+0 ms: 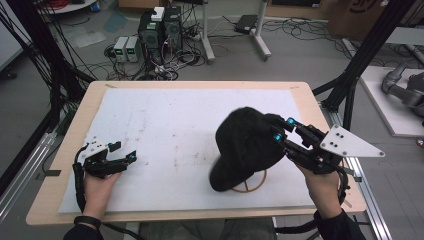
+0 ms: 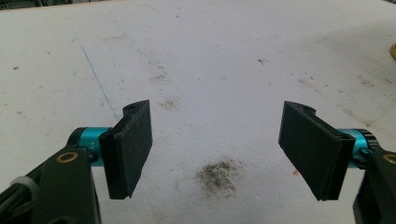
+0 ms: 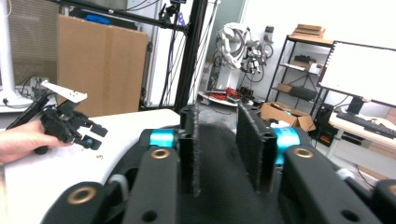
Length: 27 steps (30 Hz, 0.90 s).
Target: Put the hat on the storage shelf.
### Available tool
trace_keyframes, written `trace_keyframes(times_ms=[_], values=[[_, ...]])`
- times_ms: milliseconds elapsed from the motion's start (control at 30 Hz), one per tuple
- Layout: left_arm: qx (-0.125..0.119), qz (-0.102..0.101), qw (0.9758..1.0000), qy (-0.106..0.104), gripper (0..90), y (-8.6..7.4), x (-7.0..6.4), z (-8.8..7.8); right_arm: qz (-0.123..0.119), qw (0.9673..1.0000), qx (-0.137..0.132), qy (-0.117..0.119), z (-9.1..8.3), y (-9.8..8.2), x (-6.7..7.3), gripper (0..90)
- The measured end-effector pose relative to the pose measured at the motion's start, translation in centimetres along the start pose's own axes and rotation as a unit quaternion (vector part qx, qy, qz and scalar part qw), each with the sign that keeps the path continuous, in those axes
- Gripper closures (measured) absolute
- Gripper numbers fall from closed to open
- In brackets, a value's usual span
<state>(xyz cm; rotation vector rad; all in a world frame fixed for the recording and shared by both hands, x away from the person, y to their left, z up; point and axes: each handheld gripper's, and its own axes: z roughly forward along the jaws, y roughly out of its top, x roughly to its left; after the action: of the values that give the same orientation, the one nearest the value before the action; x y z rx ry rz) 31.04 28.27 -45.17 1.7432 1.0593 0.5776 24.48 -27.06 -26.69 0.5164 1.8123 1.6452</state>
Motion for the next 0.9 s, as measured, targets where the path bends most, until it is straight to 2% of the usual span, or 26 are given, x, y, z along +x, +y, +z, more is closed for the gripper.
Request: trace_keyframes(times_ms=[100,233,333,467,533,600,700,733,767,800,833,867,900], values=[[0.0,-0.001,1.0,0.0,26.0,0.0,0.0,0.0,0.0,1.0,-0.001,-0.007,-0.2,-0.2,-0.3,65.0],[0.0,0.0,1.0,0.0,26.0,0.0,0.0,0.0,0.015,0.9994,-0.004,-0.031,-0.9,-0.9,-1.0,52.5],[0.001,-0.001,1.0,0.001,26.0,0.0,0.0,0.0,0.035,0.9978,-0.011,-0.055,-1.5,-1.8,-1.9,46.5],[0.002,-0.003,1.0,0.001,26.0,0.0,0.0,0.0,0.061,0.9948,0.0,-0.082,-2.0,-3.6,-3.6,41.4],[0.002,-0.003,1.0,0.001,26.0,0.0,0.0,0.1,0.064,0.994,0.002,-0.089,-2.1,-4.0,-4.0,40.0],[0.002,-0.002,1.0,0.002,26.0,0.0,0.0,0.1,0.077,0.99,0.02,-0.117,-2.4,-6.0,-5.3,37.0],[0.002,-0.002,1.0,0.002,26.0,0.0,0.0,0.1,0.094,0.9855,0.038,-0.136,-2.6,-8.1,-6.4,35.4],[0.003,-0.003,1.0,0.002,26.0,0.0,0.0,0.1,0.094,0.9855,0.038,-0.136,-2.6,-8.1,-6.4,35.4],[0.003,-0.002,1.0,0.002,26.0,0.0,0.0,0.1,0.107,0.9814,0.051,-0.151,-2.8,-9.8,-7.1,33.8],[0.003,-0.001,1.0,0.002,26.0,0.0,0.0,0.1,0.111,0.9799,0.055,-0.156,-2.8,-10.4,-7.3,32.9],[0.003,-0.001,1.0,0.002,26.0,0.0,0.0,0.1,0.111,0.9799,0.055,-0.156,-2.8,-10.4,-7.3,32.9],[0.003,0.0,1.0,0.0,25.9,0.0,0.0,0.1,0.127,0.9761,0.072,-0.161,-2.7,-11.8,-7.8,31.2],[0.004,0.001,1.0,-0.001,25.8,0.0,-0.1,0.1,0.133,0.9744,0.08,-0.163,-2.6,-12.5,-8.0,31.2]])
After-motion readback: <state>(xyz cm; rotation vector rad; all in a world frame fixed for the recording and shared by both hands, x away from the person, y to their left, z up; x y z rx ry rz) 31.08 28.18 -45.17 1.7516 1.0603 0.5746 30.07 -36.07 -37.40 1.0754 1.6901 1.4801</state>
